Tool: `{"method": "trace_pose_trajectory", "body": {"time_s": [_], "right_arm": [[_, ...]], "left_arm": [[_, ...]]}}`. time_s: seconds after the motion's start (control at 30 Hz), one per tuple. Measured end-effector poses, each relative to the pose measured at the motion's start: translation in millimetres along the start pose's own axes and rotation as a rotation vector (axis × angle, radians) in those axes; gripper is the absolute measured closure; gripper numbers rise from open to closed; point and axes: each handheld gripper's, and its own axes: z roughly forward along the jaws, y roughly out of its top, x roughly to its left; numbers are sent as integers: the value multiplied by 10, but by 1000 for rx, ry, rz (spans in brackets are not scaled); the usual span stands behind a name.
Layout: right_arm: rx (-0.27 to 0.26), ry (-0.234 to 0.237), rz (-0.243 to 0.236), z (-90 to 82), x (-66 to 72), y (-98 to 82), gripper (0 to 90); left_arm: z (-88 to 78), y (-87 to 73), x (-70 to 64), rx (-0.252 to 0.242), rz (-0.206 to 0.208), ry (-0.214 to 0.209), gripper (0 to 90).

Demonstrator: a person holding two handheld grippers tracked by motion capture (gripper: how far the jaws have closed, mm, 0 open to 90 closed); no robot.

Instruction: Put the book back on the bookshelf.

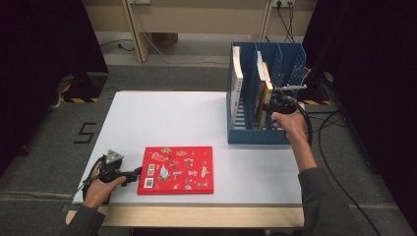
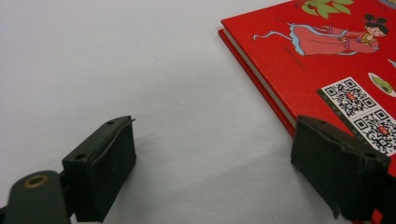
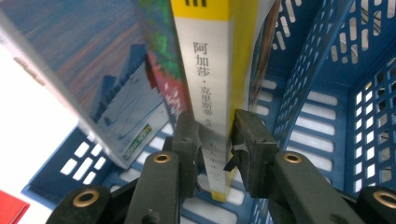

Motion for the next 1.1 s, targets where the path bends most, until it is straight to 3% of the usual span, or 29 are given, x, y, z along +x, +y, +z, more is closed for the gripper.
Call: {"method": "trace_pose_trajectory", "body": {"time_s": [0.37,0.67,0.8,1.1], "right_arm": [[-8,-4,16,153,-10,120,717],[-15,35,66,160,-66,112,694],[3,31,54,105,-67,92,629],[-25,48,28,-114,29,-48,521]], "left_arm": [[0,1,0,1,1,0,128],[0,0,1,0,0,0,128],[0,0,1,0,0,-1,129],[0,0,0,1,0,0,128]]}}
